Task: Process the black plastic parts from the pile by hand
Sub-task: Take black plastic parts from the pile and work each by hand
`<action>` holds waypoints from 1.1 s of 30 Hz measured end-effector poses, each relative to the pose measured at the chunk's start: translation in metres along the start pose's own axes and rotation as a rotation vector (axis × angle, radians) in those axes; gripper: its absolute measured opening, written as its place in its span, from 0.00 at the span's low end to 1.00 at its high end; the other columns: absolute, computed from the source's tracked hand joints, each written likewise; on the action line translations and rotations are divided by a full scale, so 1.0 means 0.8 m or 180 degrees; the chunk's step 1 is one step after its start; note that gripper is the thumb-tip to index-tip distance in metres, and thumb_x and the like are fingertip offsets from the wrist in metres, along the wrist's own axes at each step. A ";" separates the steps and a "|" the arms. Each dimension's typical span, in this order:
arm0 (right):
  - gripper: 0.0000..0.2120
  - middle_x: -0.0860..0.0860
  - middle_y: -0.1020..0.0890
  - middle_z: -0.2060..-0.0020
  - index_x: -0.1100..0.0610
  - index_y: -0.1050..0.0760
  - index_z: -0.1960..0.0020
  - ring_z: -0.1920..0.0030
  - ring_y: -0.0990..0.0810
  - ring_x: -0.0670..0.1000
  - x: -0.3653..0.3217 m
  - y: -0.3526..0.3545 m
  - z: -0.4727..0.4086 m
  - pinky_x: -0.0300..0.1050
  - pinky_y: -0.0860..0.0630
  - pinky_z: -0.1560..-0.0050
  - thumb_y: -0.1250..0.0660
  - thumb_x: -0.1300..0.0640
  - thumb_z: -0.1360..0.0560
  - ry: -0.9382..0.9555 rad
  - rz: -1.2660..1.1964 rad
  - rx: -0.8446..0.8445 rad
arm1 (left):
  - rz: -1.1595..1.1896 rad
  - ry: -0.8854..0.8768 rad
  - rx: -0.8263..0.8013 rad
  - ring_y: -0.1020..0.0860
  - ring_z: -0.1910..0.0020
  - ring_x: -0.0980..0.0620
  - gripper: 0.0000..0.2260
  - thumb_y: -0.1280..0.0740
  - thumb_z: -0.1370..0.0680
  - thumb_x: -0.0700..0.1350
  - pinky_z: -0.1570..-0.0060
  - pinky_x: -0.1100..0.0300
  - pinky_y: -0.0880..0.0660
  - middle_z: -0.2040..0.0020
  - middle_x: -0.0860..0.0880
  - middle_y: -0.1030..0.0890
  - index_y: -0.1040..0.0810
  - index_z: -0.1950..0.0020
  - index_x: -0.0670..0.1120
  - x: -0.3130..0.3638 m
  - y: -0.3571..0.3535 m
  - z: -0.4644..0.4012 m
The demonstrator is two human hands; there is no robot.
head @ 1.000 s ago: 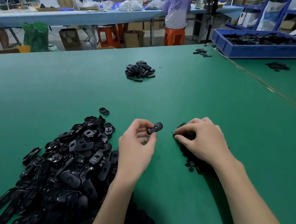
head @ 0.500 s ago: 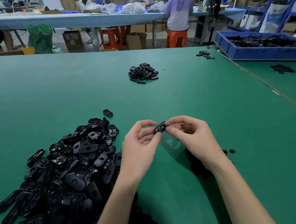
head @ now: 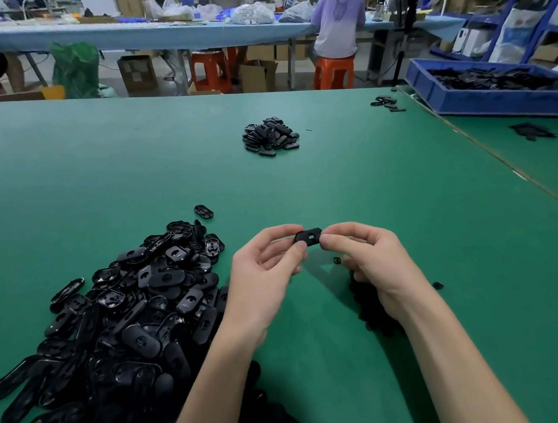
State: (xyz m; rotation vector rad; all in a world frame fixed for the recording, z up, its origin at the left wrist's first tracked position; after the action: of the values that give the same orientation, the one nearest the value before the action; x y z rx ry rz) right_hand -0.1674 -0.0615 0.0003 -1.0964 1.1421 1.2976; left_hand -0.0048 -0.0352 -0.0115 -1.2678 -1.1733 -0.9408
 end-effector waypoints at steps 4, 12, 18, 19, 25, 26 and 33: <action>0.06 0.41 0.21 0.74 0.52 0.17 0.61 0.77 0.30 0.39 -0.002 0.000 0.001 0.28 0.35 0.75 0.24 0.58 0.27 0.0024 0.0028 0.0010 | 0.0031 0.0035 -0.0007 0.16 0.54 0.55 0.08 0.28 0.22 0.37 0.54 0.65 0.21 0.53 0.48 0.13 0.16 0.46 0.48 0.000 0.000 0.000; 0.02 0.47 0.16 0.68 0.53 0.15 0.59 0.66 0.24 0.44 -0.010 -0.002 0.001 0.36 0.30 0.65 0.23 0.56 0.28 0.0407 0.0499 0.0168 | 0.0163 0.0094 0.0031 0.15 0.56 0.52 0.08 0.30 0.22 0.35 0.55 0.66 0.21 0.54 0.45 0.13 0.15 0.47 0.45 -0.004 -0.003 0.001; 0.03 0.42 0.19 0.72 0.51 0.15 0.60 0.71 0.26 0.41 -0.007 0.000 -0.001 0.31 0.33 0.70 0.23 0.55 0.28 0.0494 0.0809 0.0131 | 0.0002 0.0088 0.0001 0.14 0.55 0.50 0.08 0.29 0.22 0.35 0.54 0.67 0.22 0.54 0.46 0.13 0.15 0.48 0.46 -0.003 -0.002 0.001; 0.03 0.42 0.18 0.72 0.51 0.15 0.60 0.72 0.26 0.41 -0.008 0.001 -0.002 0.32 0.33 0.70 0.23 0.54 0.28 0.0507 0.0827 0.0118 | -0.0034 0.0091 -0.0009 0.14 0.54 0.50 0.08 0.29 0.22 0.35 0.53 0.67 0.22 0.54 0.47 0.13 0.15 0.48 0.46 -0.003 -0.002 0.001; 0.08 0.42 0.15 0.65 0.45 0.17 0.52 0.69 0.25 0.43 -0.006 0.004 -0.004 0.37 0.30 0.65 0.21 0.51 0.29 0.0409 0.0706 0.0058 | -0.0175 0.0084 -0.0088 0.15 0.57 0.53 0.07 0.31 0.21 0.34 0.54 0.68 0.22 0.55 0.48 0.13 0.17 0.47 0.44 0.000 -0.002 -0.001; 0.08 0.42 0.15 0.65 0.46 0.16 0.53 0.66 0.23 0.43 -0.006 0.006 -0.005 0.37 0.29 0.62 0.20 0.50 0.30 0.0394 0.0657 0.0037 | -0.0165 0.0081 -0.0097 0.15 0.58 0.54 0.07 0.32 0.21 0.34 0.55 0.68 0.22 0.56 0.48 0.13 0.17 0.47 0.43 0.003 -0.001 -0.002; 0.06 0.43 0.18 0.70 0.52 0.15 0.61 0.69 0.23 0.40 -0.020 0.009 -0.021 0.29 0.30 0.66 0.18 0.55 0.32 0.0411 0.0474 0.0069 | -0.0569 0.0189 -0.0269 0.18 0.63 0.55 0.05 0.30 0.23 0.33 0.53 0.64 0.21 0.60 0.45 0.16 0.18 0.51 0.42 0.022 -0.015 -0.034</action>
State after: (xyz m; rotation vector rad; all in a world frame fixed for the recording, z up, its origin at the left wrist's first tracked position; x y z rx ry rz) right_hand -0.1741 -0.0799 0.0146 -1.1092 1.3524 1.3407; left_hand -0.0096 -0.0616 0.0102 -1.2074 -1.2260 -1.1625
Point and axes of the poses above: each hand's wrist, its own z-axis away from the middle knuckle, its own y-axis out of the back of the hand, x = y × z, the point moved 3 cm from there along -z, towards the middle knuckle
